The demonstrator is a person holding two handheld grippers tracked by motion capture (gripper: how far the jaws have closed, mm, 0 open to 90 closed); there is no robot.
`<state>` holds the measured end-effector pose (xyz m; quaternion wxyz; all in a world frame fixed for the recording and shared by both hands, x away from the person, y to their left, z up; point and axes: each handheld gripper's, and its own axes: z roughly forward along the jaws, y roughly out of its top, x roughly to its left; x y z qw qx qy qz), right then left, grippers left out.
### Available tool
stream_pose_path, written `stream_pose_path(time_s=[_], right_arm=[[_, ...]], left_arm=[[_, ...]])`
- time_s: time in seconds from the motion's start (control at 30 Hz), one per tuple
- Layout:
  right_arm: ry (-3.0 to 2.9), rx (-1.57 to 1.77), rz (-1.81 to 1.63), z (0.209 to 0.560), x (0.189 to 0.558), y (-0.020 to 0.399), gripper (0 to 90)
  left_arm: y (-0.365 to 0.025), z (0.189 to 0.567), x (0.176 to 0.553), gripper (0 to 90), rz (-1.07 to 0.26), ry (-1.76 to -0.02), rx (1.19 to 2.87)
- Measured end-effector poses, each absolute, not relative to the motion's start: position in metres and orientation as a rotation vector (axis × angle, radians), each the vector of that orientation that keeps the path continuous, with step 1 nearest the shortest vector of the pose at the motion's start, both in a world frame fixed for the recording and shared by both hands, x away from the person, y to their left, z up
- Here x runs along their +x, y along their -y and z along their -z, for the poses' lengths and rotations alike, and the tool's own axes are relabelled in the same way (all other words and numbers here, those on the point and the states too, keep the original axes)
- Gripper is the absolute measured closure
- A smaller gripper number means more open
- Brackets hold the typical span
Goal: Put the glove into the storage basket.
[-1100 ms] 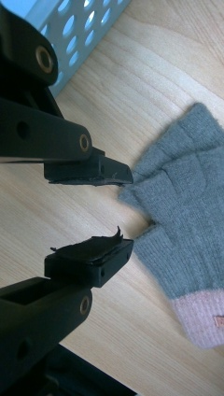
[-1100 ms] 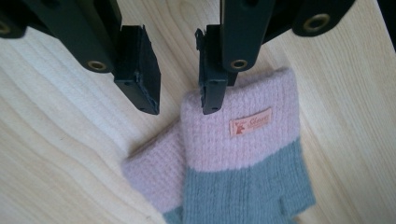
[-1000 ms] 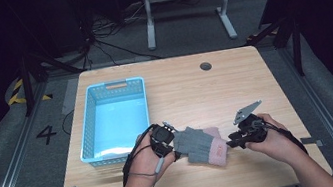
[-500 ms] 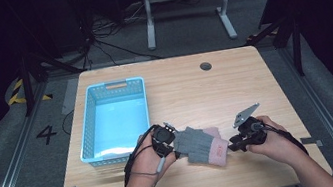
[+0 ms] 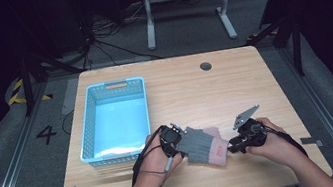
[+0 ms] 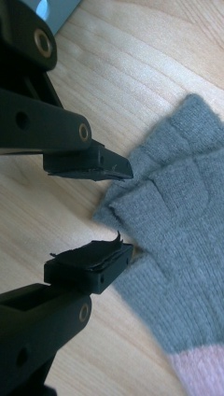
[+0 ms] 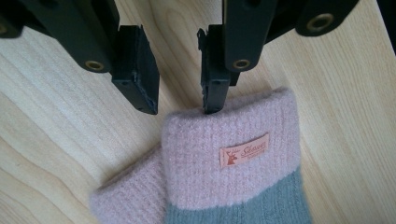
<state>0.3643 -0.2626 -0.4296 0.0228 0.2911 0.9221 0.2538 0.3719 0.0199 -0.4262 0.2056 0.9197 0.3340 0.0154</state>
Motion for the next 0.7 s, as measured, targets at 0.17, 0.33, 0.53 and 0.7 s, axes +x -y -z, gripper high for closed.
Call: stream_pose_path(time_s=[0.17,0.33,0.53,0.7], right_arm=[[-2.853,0.894,-0.789,0.430,0.363,0.261,66.9],[-2.852,0.890,-0.793,0.431,0.363,0.259,67.0],[-2.862,0.871,-0.786,0.434,0.361,0.254,67.6],[-2.860,0.864,-0.780,0.434,0.360,0.251,67.8]], left_arm=[[-0.018,0.430,0.374,56.2,-0.033,-0.948,2.569],[-0.016,0.434,0.376,55.5,0.001,-0.937,2.572],[-0.015,0.434,0.376,55.1,0.007,-0.920,2.576],[-0.019,0.437,0.380,56.3,0.039,-0.921,2.571]])
